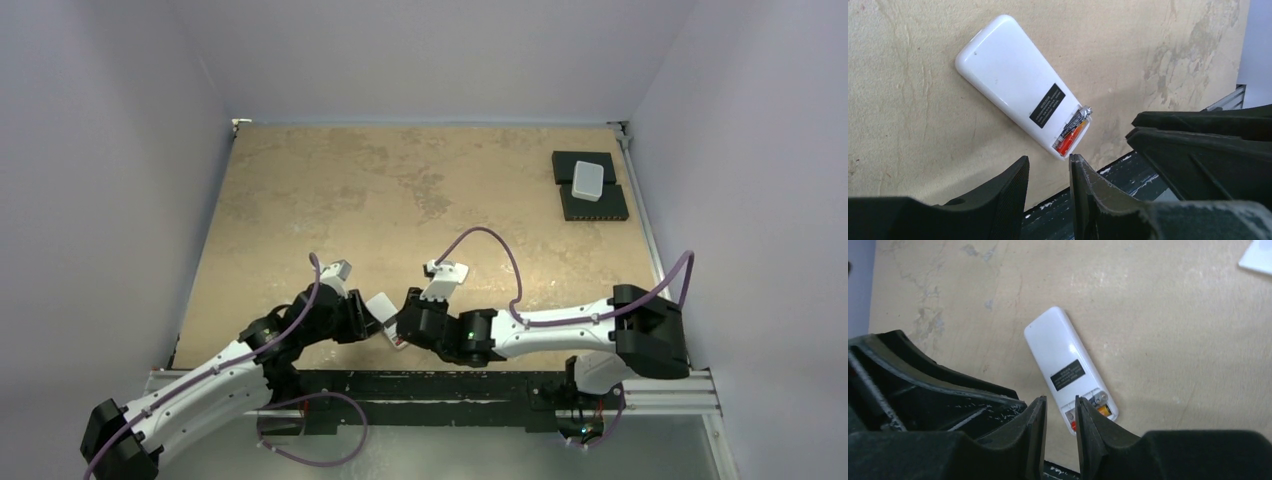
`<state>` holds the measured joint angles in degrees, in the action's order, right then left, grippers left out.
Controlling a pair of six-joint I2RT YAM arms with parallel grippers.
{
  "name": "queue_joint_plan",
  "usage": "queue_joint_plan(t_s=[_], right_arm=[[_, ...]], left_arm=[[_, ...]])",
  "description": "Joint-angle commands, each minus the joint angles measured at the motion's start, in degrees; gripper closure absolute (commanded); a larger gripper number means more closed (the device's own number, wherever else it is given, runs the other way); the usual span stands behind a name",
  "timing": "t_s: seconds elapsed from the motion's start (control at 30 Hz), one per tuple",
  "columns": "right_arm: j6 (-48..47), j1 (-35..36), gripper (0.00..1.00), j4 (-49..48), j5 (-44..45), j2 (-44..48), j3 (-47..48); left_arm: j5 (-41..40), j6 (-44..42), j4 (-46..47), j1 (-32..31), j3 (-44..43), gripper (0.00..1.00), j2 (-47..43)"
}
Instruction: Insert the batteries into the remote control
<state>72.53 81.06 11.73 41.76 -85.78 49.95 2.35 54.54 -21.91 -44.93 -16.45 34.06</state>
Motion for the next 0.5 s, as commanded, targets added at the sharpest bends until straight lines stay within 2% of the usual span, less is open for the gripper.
queue_joint_plan(t_s=[0.0, 0.23, 0.47], right_arm=[[-17.5, -4.3, 0.65, -8.7, -10.0, 2.9, -1.6], [-28.8, -10.0, 0.64, -7.4, -20.9, 3.0, -1.0], [-34.4, -12.8, 0.61, -6.6, -27.8, 3.8, -1.9]], left_arm=[[1.3, 2.1, 2.5, -0.2, 1.5, 0.65, 0.6], [6.2, 6.4, 9.0, -0.2, 6.1, 0.62, 2.7], [8.5, 9.6, 14.7, -0.2, 8.9, 0.57, 3.2]])
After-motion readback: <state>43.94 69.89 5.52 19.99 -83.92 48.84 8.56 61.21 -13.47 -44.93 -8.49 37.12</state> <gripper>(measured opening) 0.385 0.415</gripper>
